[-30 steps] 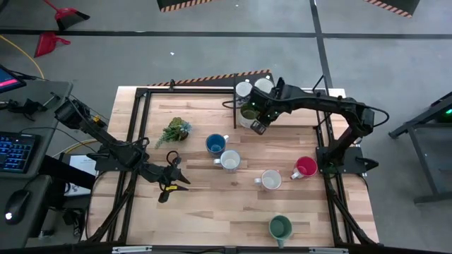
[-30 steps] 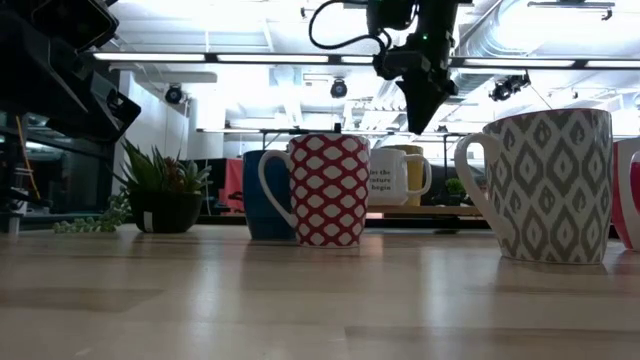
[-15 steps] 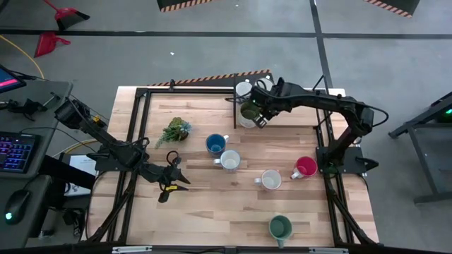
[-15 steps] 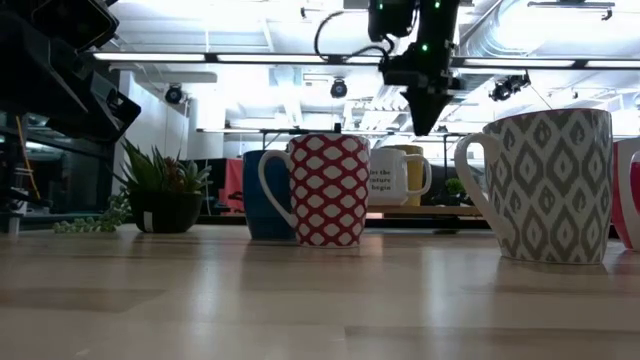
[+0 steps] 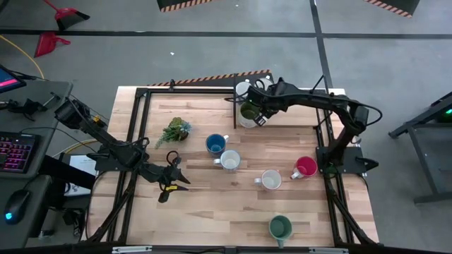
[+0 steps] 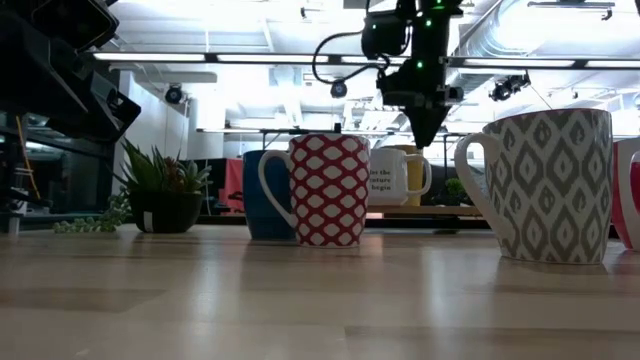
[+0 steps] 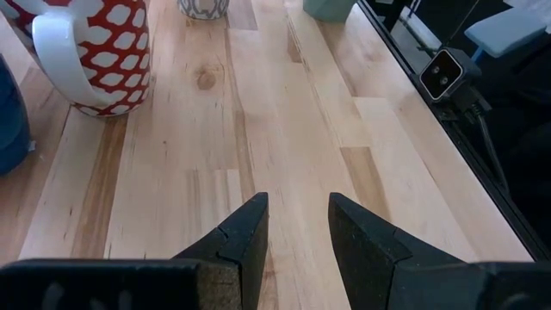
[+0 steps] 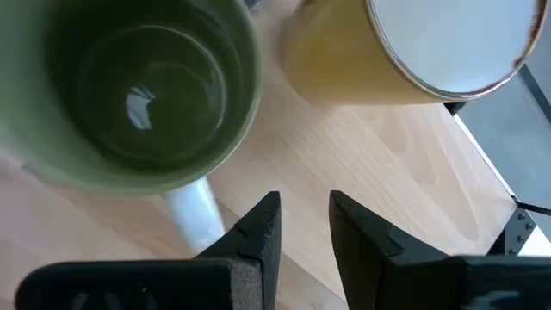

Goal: Place coffee mugs
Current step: Put the white green mug on the shelf

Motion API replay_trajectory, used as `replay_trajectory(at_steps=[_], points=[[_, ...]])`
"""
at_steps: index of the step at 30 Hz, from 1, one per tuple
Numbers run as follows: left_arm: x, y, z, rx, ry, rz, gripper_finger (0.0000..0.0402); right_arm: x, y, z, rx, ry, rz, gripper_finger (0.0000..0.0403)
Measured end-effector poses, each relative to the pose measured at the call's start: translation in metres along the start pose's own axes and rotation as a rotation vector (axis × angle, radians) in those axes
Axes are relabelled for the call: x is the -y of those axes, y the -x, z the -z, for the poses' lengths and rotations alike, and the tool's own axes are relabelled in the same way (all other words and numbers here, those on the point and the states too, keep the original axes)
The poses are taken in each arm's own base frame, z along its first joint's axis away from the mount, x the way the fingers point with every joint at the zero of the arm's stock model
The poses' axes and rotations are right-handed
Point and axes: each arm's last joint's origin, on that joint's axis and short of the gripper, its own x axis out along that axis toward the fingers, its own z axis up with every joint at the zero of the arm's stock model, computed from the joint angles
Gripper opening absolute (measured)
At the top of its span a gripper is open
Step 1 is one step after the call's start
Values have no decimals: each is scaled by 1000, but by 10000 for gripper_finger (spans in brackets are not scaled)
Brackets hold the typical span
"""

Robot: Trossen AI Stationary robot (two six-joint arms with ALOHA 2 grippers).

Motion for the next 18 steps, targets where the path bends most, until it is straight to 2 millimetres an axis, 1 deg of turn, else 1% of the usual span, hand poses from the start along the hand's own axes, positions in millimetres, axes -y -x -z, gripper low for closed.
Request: replay_trajectory(at_steps=[5,14,18], points=[[0,0,0,0,0,0,113,0,-8,-3,-17,-4,18,81],[0,0,0,0,0,0,113,-2,-8,-5,-7,1,-26,81],[0,0,0,0,0,0,113,-7,-16,-7,-30,17,-35,81]])
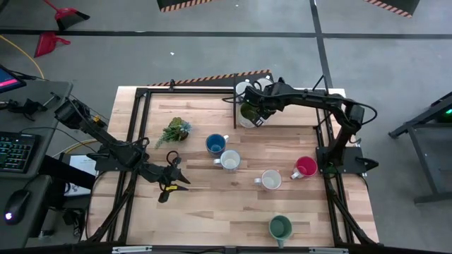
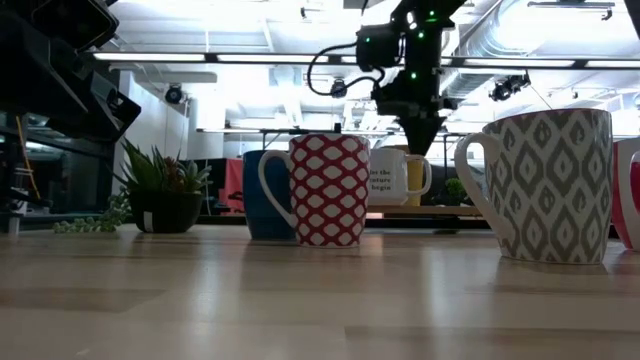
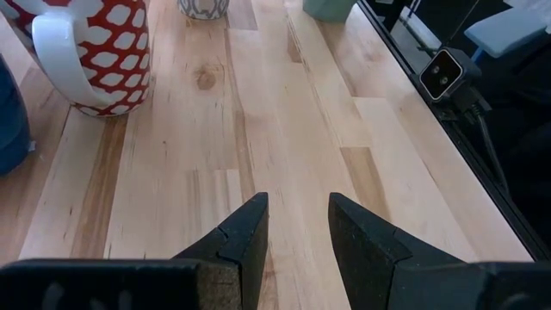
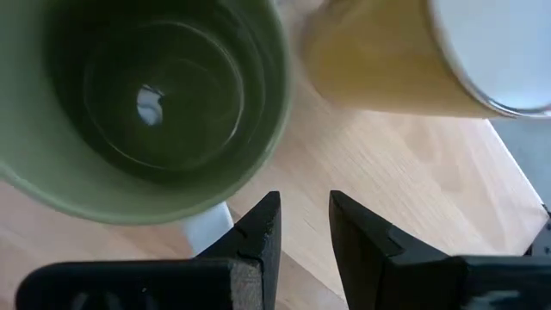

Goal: Place coffee mugs
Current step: Put the white green mug on the shelf

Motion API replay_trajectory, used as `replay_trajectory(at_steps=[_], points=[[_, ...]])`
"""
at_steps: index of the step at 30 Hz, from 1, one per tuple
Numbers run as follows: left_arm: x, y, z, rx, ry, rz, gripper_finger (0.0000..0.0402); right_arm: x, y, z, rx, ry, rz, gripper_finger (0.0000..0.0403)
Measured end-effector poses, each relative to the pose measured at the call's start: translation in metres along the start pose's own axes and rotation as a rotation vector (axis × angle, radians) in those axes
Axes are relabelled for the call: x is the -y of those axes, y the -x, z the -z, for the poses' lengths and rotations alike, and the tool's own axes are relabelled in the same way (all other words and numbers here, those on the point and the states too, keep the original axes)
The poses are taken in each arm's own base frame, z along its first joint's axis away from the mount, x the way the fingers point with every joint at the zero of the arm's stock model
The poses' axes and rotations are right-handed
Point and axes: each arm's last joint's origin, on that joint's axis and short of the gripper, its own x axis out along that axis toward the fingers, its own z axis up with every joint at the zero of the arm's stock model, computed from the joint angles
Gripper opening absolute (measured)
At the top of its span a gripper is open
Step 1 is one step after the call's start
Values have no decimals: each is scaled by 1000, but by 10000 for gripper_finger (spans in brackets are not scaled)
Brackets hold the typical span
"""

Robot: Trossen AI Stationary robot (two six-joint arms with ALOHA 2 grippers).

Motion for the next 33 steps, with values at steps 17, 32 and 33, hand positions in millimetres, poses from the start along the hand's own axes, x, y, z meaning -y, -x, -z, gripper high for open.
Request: replay_trajectory(at_steps=[17,32,33], points=[[0,0,0,0,0,0,113,-7,-8,-7,30,26,-43,81],[0,0,0,0,1,0,113,3,-8,0,-13,-21,118,81],[0,0,0,0,1,0,113,4,-8,2,-32,-24,132,81]])
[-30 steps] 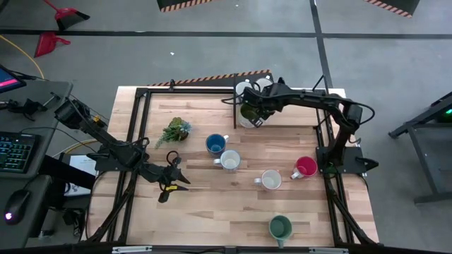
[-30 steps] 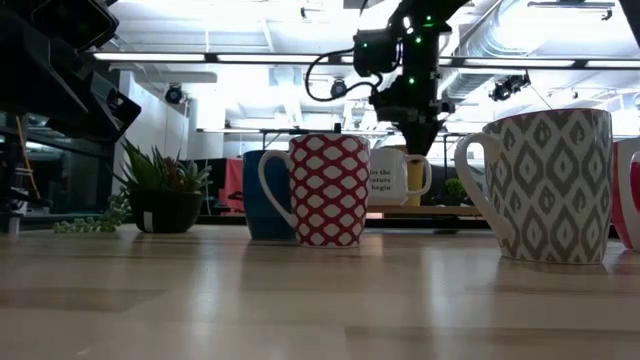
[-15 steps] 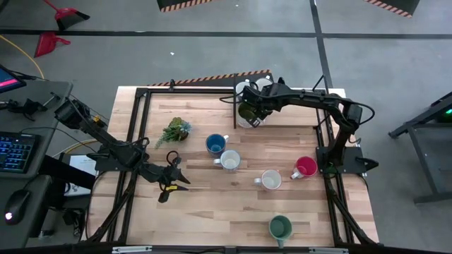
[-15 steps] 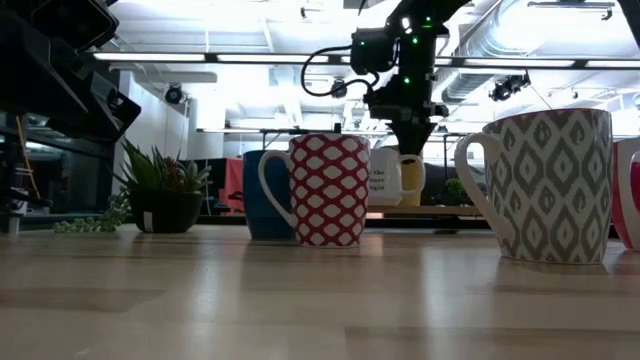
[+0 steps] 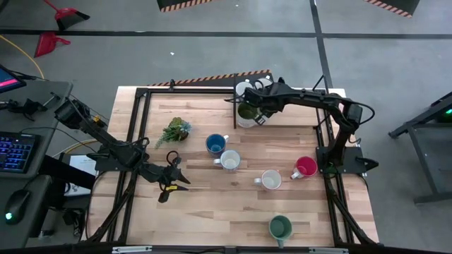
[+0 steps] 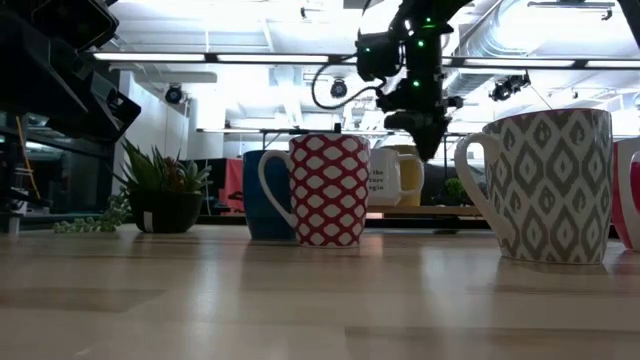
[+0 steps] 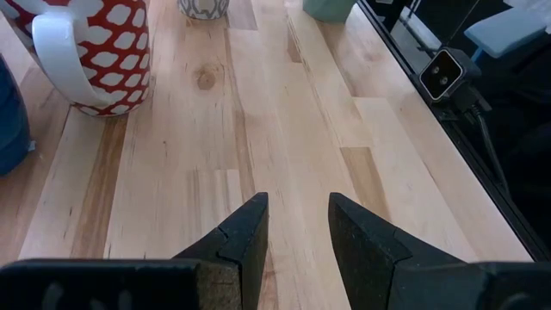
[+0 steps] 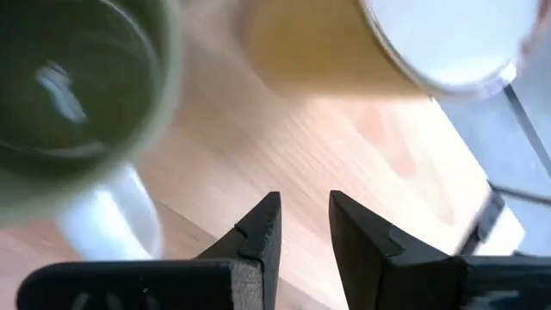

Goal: Place coffee mugs
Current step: Put the white green mug on the shelf

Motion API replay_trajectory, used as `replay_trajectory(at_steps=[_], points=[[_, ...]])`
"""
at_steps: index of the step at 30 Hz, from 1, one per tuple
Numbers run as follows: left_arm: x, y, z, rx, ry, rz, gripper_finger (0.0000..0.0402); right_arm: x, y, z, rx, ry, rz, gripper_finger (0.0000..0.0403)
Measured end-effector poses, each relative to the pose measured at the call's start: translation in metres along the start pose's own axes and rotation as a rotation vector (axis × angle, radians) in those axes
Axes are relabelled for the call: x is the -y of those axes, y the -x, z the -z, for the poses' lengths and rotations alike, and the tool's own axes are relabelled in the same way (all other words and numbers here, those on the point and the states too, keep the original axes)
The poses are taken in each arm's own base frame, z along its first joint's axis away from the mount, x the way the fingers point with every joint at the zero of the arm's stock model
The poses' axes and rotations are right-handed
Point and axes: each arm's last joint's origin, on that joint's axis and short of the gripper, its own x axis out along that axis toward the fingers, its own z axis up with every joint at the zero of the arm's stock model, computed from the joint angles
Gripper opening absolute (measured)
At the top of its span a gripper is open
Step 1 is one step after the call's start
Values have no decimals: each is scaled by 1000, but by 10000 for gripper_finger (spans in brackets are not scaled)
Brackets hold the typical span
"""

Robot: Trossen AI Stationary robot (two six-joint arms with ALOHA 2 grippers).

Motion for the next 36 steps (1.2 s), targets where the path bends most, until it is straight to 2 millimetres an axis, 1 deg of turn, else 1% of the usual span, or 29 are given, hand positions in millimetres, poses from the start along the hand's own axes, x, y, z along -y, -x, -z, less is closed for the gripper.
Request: replay_trajectory(at_steps=[2,6,13,17,22,25,30,36], points=[[0,0,0,0,0,0,113,1,0,4,-42,-3,12,81],[0,0,0,0,0,0,113,-3,4,14,-121,6,-16,81],[0,0,0,0,-1,0,113,-21,13,24,-168,57,-125,81],[0,0,0,0,0,0,113,-33,18,27,-156,93,-201,81],[0,0,0,1,-1,-2,113,-48,22,19,-54,136,-341,81],[0,0,0,1,-1,-3,113,-52,24,12,18,151,-405,81],[0,0,0,1,-1,-3,113,-49,22,3,77,151,-418,81],[0,0,0,1,-2,-3,113,-43,18,-2,94,144,-407,81]])
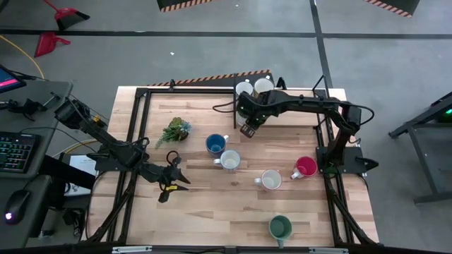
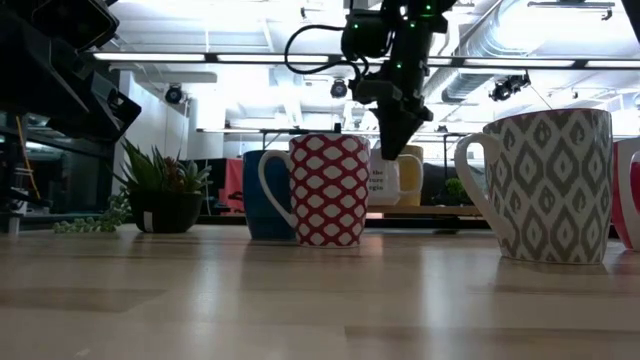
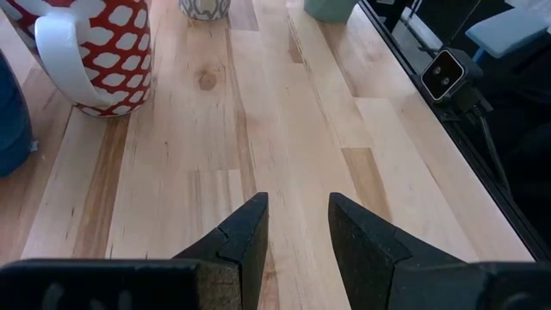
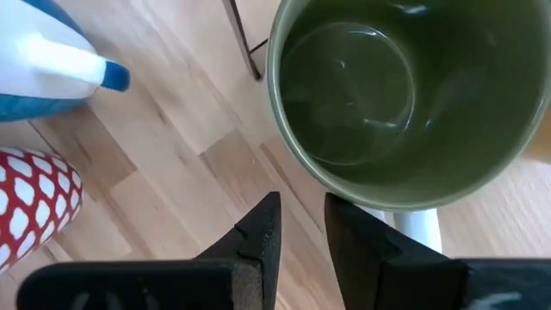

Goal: Place coffee mugs
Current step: Put the white green mug on the shelf

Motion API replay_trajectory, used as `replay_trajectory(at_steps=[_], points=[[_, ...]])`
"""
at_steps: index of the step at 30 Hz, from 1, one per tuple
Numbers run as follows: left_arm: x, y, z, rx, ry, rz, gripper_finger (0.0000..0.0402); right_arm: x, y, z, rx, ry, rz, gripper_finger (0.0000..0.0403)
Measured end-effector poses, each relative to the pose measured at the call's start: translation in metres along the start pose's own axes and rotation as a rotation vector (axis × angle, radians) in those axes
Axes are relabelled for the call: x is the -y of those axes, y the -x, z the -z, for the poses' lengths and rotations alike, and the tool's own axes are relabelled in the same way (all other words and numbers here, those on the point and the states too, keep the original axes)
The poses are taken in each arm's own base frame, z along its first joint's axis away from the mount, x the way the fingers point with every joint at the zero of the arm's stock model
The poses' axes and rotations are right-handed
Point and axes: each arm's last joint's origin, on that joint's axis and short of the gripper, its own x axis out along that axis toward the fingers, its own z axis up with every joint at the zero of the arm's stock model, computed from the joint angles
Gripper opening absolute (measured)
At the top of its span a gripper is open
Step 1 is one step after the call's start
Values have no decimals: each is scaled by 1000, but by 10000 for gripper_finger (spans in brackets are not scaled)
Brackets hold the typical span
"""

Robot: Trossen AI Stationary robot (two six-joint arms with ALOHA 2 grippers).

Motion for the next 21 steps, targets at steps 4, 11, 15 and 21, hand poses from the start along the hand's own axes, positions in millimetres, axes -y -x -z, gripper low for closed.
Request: replay_trajectory(at_steps=[4,11,15,21], points=[[0,0,0,0,0,0,113,1,0,-3,20,-1,-4,81],[0,0,0,0,0,0,113,2,0,-5,41,14,-3,81],[0,0,0,0,0,0,113,5,-1,-6,43,8,8,81],[0,0,0,0,0,0,113,5,-1,-5,43,3,8,81]])
